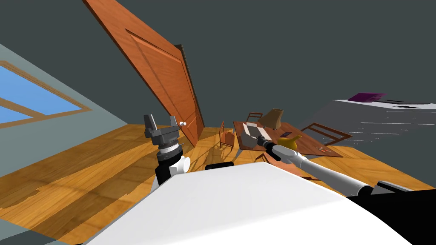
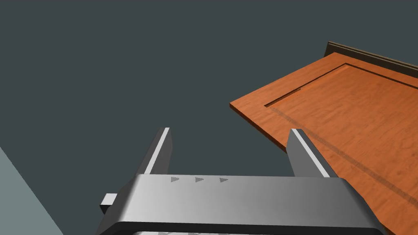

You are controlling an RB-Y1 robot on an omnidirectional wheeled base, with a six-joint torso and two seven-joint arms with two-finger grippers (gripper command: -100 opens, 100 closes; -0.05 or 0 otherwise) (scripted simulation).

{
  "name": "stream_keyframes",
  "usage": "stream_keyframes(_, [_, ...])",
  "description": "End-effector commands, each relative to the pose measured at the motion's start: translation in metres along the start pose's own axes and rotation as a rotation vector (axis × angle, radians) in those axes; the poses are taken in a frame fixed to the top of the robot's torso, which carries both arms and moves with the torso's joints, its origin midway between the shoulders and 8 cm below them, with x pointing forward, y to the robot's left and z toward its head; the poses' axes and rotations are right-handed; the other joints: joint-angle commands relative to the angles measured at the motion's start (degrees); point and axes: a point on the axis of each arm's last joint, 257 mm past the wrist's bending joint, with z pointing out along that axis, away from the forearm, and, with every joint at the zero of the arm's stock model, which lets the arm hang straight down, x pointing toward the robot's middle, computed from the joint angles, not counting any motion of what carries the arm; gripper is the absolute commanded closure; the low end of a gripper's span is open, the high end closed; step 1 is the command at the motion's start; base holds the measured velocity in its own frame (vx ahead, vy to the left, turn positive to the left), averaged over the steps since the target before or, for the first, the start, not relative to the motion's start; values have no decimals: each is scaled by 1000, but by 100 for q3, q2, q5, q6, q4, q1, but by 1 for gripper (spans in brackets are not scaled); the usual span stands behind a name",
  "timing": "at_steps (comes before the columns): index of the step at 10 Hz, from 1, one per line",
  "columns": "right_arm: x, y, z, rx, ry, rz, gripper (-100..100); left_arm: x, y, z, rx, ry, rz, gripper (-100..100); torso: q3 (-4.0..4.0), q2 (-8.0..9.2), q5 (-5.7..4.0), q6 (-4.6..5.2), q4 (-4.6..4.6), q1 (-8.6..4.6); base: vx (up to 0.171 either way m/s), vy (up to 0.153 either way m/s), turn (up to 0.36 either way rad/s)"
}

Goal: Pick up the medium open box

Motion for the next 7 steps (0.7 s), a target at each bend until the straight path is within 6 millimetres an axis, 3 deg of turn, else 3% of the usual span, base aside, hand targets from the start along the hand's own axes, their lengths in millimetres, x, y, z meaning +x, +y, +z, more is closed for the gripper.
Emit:
stream_keyframes(1, [12,-2,4,-2,12,12,100,0,0,0,0,0,0,0,0,0,0,0,0,0,-85,36,134])
stream_keyframes(7, [59,-5,5,-10,73,63,100,0,0,0,0,0,0,0,2,-2,7,-5,6,2,-72,33,116])
